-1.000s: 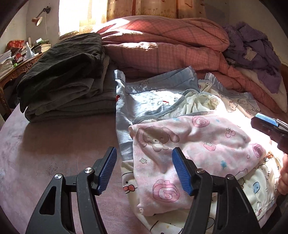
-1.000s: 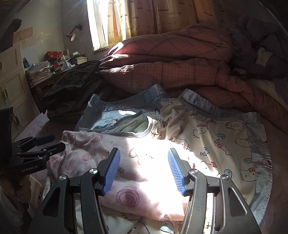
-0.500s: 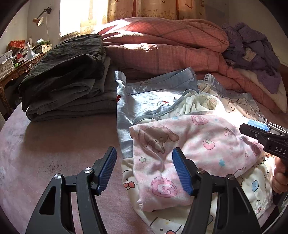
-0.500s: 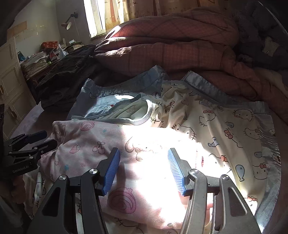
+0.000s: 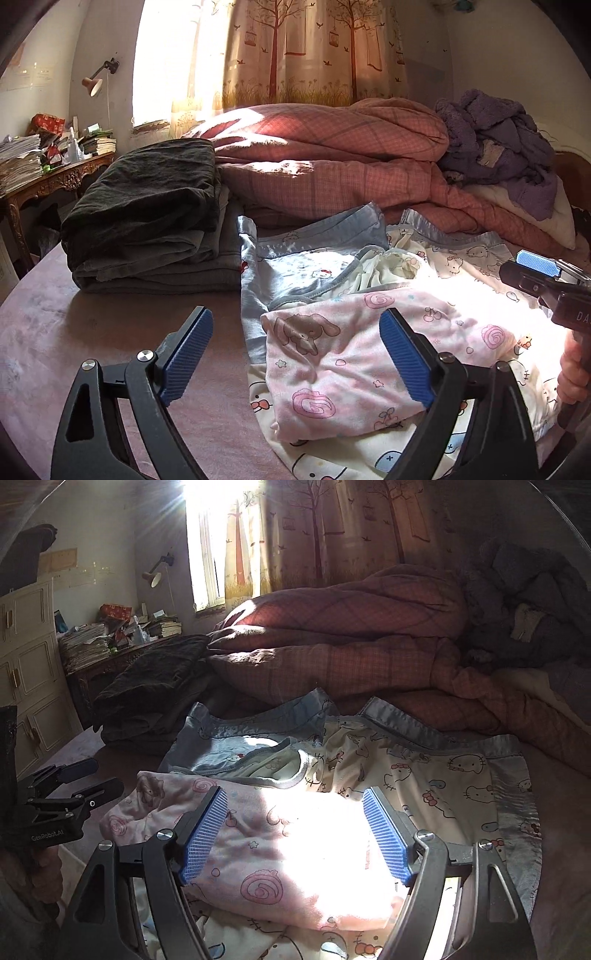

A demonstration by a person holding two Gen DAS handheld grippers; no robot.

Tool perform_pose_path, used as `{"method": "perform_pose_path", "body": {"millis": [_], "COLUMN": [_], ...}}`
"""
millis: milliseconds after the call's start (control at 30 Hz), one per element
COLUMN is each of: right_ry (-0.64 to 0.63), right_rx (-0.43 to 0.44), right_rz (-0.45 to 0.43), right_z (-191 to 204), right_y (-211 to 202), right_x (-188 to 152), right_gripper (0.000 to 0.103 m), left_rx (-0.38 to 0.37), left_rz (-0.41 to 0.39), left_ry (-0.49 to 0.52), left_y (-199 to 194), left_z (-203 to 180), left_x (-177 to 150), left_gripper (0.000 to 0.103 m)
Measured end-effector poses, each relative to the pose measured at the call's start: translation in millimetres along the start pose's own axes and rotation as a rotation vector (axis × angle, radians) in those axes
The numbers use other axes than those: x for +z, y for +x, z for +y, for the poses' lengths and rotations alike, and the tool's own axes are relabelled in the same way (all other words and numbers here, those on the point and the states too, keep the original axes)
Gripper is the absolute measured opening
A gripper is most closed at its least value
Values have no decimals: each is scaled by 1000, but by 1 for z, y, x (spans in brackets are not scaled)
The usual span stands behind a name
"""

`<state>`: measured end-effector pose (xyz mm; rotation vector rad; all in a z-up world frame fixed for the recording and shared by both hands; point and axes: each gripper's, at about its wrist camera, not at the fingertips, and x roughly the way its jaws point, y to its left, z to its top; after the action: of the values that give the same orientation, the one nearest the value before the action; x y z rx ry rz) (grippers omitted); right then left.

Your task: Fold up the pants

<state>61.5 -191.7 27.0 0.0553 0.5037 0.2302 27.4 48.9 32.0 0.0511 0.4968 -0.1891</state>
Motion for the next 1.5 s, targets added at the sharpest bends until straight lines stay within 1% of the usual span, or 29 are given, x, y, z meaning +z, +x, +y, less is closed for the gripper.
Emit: {"method": "perform_pose_path", "body": {"millis": [67, 133, 200, 233, 333, 400, 467, 533, 633, 733, 800, 833, 933, 1000, 1100, 1200, 1267, 1333, 1433, 1500], "right_ry": [0, 4, 8, 7, -17, -43, -54, -51, -30, -36, -46, -50, -46, -14, 83, 176, 216, 260, 346, 398], "right_rx": [-4, -7, -15, -25, -50, -66, -92, -124, -117, -111, -113, -111, -71, 1, 116, 220, 266, 312, 374, 388], "right_rz": [-30, -55, -87, -106, -160, -180, -192, -198, -208, -227, -233, -230, -191, -154, -79, 9, 64, 123, 235, 313], "right_z": [1, 0, 0, 0, 3, 5, 6, 6, 3, 5, 7, 8, 8, 6, -1, -8, -8, -7, -4, -1], "right_y": [-5, -9, -14, -18, -28, -32, -35, -37, -38, -41, -43, -43, -42, -42, -40, -33, -29, -22, -8, 4], "right_x": [0, 0, 0, -1, -4, -5, -8, -11, -14, -15, -15, -15, -14, -14, -13, -15, -18, -22, -31, -37], "right_gripper": [85, 90, 101, 103, 103, 103, 103, 103, 103, 102, 103, 103, 103, 103, 103, 103, 103, 103, 103, 103], "left_rx": [2, -11, -23, -23, -12, 18, 40, 40, 57, 81, 73, 61, 26, 14, 3, -18, 10, 0, 24, 37], "left_rz": [-49, -79, -103, -115, -147, -167, -178, -183, -214, -236, -222, -203, -161, -145, -125, -79, -68, -52, -99, -129], "left_ry": [-8, -23, -39, -47, -62, -59, -47, -47, -60, -20, 23, 40, 40, 43, 14, -42, -32, -22, -10, -17], "left_y": [-7, -13, -17, -19, -23, -25, -25, -25, -27, -27, -25, -24, -24, -25, -25, -17, -12, -10, -19, -26], "left_z": [1, 4, 6, 7, 8, 6, 3, 1, -3, -13, -20, -24, -28, -30, -28, -22, -24, -27, -30, -28], "left_x": [2, 3, 5, 5, 6, 5, 2, -1, -8, -15, -18, -19, -21, -22, -26, -32, -37, -39, -41, -42], "left_gripper": [102, 102, 102, 102, 102, 102, 102, 102, 102, 102, 102, 102, 102, 102, 102, 102, 102, 102, 102, 102]}}
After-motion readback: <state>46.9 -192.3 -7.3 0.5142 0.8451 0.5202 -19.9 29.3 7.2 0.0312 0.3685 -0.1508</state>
